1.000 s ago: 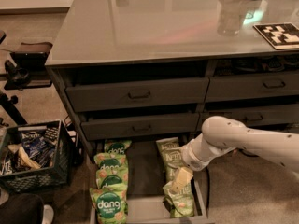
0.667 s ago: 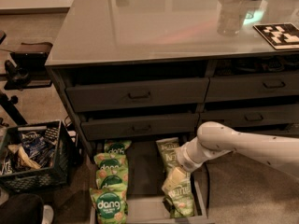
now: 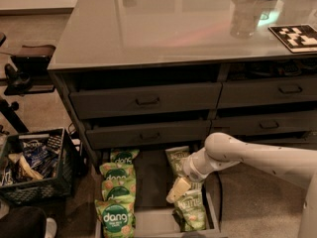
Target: Pick green rice chip bag from bottom drawer and place on counter
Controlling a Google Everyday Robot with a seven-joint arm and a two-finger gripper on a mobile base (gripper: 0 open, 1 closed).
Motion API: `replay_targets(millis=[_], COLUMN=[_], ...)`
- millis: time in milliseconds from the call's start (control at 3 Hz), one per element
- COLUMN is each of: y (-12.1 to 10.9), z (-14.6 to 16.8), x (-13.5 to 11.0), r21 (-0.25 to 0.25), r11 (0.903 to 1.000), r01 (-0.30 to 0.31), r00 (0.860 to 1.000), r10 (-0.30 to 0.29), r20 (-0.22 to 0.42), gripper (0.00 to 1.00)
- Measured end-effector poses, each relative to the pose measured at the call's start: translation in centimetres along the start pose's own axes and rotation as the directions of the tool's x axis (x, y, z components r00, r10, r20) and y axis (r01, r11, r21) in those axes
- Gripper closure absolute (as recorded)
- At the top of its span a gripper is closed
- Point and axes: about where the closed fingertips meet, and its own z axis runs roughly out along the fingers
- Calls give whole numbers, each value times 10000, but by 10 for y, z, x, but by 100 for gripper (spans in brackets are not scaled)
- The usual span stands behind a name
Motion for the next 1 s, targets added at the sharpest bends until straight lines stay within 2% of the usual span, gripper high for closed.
replay_targets(millis=[333,667,1000], y=[7,18,25], z=[44,95,128], x=[-1,-1,-5], r21=[-367,-460,-225], r11=[9978,9869,9698], r01=[559,1548,2430], r00=[9984,9879,9673], r10=[-560,-1540,-2405], r20=[-10,188,807], gripper=[0,0,0])
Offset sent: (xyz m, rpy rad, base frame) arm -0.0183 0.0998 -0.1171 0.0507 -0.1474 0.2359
